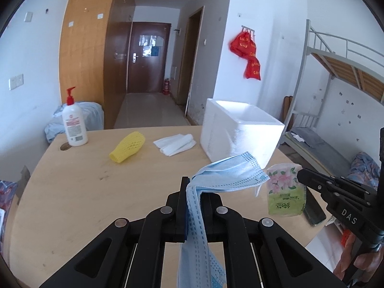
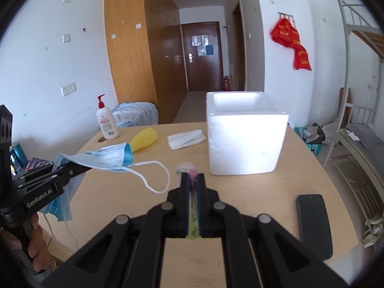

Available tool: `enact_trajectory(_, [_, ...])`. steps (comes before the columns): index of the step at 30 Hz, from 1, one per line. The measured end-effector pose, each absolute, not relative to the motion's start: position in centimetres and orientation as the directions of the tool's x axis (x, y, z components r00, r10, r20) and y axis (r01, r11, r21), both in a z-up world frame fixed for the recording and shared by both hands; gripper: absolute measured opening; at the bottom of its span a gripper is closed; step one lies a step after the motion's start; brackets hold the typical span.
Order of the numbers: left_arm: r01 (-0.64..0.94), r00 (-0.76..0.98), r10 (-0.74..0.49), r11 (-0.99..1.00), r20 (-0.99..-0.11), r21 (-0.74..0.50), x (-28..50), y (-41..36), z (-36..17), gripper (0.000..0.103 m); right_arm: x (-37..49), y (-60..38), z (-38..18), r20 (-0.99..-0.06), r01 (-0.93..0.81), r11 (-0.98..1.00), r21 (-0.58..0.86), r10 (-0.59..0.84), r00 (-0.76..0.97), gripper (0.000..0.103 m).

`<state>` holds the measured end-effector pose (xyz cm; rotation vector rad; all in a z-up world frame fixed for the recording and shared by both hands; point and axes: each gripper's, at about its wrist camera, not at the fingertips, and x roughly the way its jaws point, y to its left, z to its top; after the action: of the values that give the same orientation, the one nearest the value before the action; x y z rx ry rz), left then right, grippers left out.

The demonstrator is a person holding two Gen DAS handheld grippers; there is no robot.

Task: Organize soft objects
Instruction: 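Carry the mask with the left gripper and tissue pack with the right toward the foam box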

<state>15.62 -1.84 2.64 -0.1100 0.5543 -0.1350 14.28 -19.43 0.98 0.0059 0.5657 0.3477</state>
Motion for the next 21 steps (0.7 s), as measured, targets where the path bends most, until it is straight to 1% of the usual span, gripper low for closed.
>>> enact_trajectory(11, [0.152,0.838,-0.203,0.978,-0.506,-0.141,17.5,-3.6,3.4,0.007,14.7,-21.8,1.7,-0.504,-0.246,0.963,0.105,0.265,0.822,0.007])
enact_trajectory(21, [0.157,0.847,-0.202,0.979,-0.491,-0.133,18.7,-4.4,4.4,0.007,15.5,-22.9,2.2,-0.496,-0.23,0.967,0.11,0.254,0.83,0.007])
